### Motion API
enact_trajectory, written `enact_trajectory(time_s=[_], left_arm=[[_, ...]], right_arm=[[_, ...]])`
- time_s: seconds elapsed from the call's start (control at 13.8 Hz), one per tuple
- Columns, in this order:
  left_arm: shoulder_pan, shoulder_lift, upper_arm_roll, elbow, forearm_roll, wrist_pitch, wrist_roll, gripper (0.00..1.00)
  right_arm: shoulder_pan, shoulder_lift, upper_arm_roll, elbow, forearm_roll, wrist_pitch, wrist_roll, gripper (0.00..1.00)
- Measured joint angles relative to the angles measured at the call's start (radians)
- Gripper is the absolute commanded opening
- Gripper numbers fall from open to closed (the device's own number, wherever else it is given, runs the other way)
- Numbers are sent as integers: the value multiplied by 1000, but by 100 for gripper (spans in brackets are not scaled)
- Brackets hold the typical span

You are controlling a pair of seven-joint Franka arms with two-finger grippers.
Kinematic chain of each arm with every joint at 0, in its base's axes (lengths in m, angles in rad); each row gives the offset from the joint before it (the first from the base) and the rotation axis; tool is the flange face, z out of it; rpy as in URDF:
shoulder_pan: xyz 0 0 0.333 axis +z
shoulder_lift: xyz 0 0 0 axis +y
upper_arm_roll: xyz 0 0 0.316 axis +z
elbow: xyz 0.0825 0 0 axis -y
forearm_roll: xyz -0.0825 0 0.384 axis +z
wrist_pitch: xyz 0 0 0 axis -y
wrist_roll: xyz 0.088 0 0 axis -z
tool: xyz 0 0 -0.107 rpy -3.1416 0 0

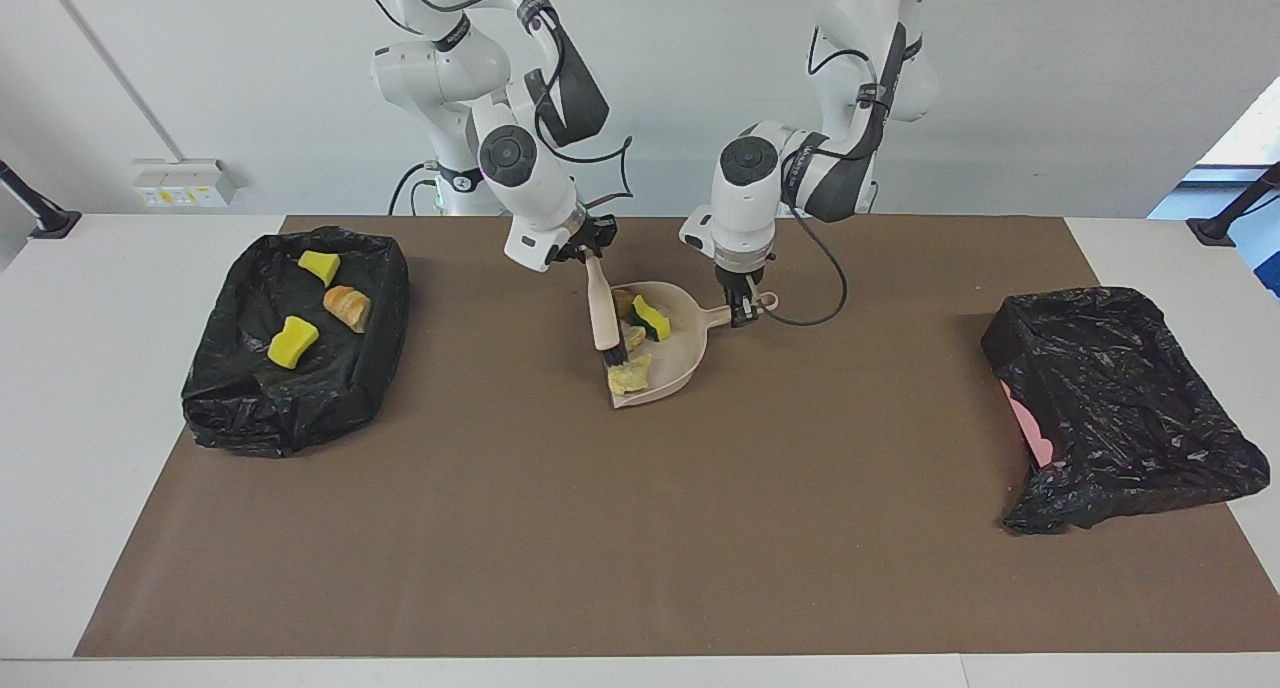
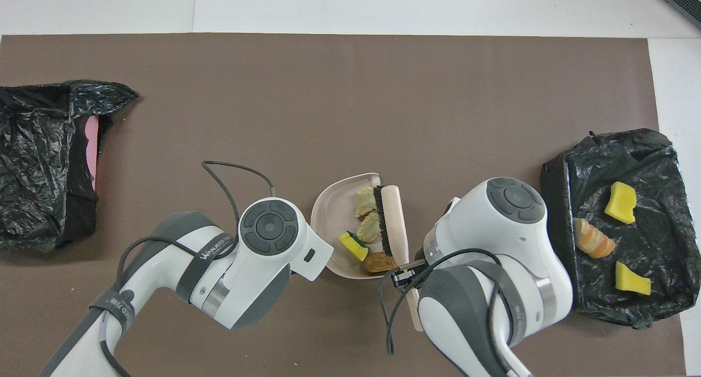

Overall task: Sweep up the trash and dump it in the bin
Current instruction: 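Sweep the corn cob and sponges into the dustpan with the right gripper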

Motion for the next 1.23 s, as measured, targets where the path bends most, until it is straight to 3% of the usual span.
enact_trajectory(time_s=[0.22, 0.36, 0.51, 0.8, 1.01, 1.23], left_arm=[[2, 0, 0, -1, 0, 3, 0, 0], [2, 0, 0, -1, 0, 3, 0, 0], [3, 0, 0, -1, 0, 3, 0, 0], [3, 0, 0, -1, 0, 3, 0, 0], [3, 0, 0, -2, 0, 3, 0, 0], [3, 0, 0, -2, 0, 4, 0, 0]], right_arm=[[-65, -55, -8, 15, -77, -93, -2, 0], [-65, -83, -6, -56, -204, -62, -2, 0], [-40, -77, -3, -144, -236, 38, -2, 0], [86, -19, 3, -193, -212, 152, 41, 0], [108, -15, 6, -187, -79, 157, 42, 0], [107, -17, 2, -125, -46, 103, 42, 0]])
